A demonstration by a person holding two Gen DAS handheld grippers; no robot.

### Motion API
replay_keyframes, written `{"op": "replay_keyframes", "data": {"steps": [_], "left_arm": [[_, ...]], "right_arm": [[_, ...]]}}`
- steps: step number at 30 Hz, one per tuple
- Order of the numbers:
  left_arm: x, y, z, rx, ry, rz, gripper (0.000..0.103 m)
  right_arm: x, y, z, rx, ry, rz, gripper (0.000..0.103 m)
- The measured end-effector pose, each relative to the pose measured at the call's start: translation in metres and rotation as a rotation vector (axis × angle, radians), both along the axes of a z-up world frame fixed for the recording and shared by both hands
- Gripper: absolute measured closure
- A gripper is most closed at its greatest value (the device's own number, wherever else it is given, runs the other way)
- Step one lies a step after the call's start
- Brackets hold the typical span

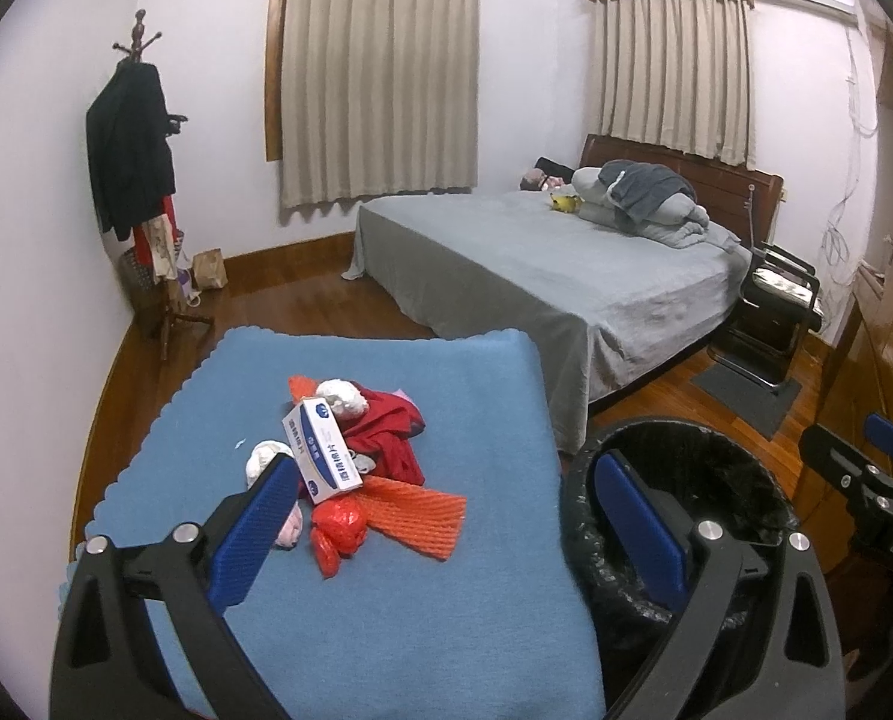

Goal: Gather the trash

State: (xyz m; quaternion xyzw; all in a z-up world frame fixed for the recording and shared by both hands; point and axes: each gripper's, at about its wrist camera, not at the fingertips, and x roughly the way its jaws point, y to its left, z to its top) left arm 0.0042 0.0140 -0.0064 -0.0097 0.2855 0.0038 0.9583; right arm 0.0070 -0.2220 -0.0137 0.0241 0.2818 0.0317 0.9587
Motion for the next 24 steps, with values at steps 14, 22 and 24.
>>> {"op": "replay_keyframes", "data": {"steps": [14, 22, 24], "left_arm": [[0.039, 0.111, -0.057, 0.005, 0.051, 0.224, 0.006], [0.076, 0.145, -0.102, -0.009, 0.094, 0.263, 0.007], [0.087, 0.145, -0.111, -0.013, 0.101, 0.254, 0.007]], "right_arm": [[0.077, 0.079, -0.064, 0.029, 0.019, 0.152, 0.005], [0.117, 0.13, -0.096, -0.001, 0.033, 0.215, 0.015], [0.128, 0.138, -0.104, -0.003, 0.051, 0.224, 0.021]]}}
